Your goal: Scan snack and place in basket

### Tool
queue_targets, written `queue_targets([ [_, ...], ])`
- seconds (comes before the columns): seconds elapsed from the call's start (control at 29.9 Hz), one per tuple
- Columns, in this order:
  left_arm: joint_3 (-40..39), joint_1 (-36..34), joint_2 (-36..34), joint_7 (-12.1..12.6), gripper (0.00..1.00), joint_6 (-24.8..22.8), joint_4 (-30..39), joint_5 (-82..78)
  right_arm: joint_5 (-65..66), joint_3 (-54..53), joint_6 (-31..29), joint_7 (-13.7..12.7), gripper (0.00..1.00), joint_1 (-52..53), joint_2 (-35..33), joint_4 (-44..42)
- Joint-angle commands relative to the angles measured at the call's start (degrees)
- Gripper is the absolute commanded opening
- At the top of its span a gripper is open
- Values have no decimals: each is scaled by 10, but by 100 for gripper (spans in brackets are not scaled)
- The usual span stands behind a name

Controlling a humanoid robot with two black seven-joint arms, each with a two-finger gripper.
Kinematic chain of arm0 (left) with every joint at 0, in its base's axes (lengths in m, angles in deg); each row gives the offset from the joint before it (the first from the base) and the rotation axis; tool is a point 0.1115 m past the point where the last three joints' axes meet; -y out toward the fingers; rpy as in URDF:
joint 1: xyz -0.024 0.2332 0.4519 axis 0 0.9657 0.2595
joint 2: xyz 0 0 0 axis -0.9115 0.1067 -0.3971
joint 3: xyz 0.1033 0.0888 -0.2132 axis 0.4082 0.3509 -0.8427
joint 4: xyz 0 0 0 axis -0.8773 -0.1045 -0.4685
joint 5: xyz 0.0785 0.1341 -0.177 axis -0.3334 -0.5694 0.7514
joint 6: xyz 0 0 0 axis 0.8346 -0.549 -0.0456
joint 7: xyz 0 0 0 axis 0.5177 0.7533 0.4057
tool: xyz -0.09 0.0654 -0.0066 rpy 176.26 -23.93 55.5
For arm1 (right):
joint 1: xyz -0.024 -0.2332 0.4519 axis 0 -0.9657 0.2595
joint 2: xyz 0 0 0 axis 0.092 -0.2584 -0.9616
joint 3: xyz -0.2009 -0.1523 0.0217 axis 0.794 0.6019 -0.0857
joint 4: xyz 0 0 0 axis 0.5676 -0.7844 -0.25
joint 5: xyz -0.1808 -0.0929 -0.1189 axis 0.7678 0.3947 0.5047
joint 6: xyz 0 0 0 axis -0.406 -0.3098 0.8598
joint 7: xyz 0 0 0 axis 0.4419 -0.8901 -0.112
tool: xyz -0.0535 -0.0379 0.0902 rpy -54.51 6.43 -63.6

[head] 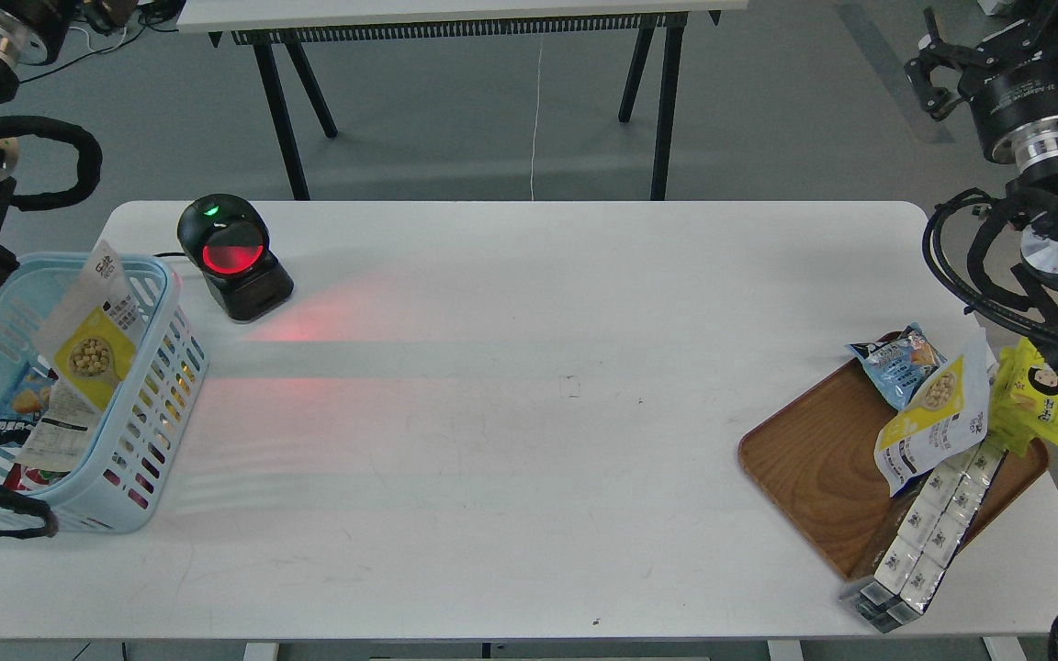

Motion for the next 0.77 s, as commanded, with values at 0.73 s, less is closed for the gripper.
queue_targets([
  [0.73,-9,49,35,-46,100,0,0,52,-1,-5,0,-1,99,3,48,-76],
])
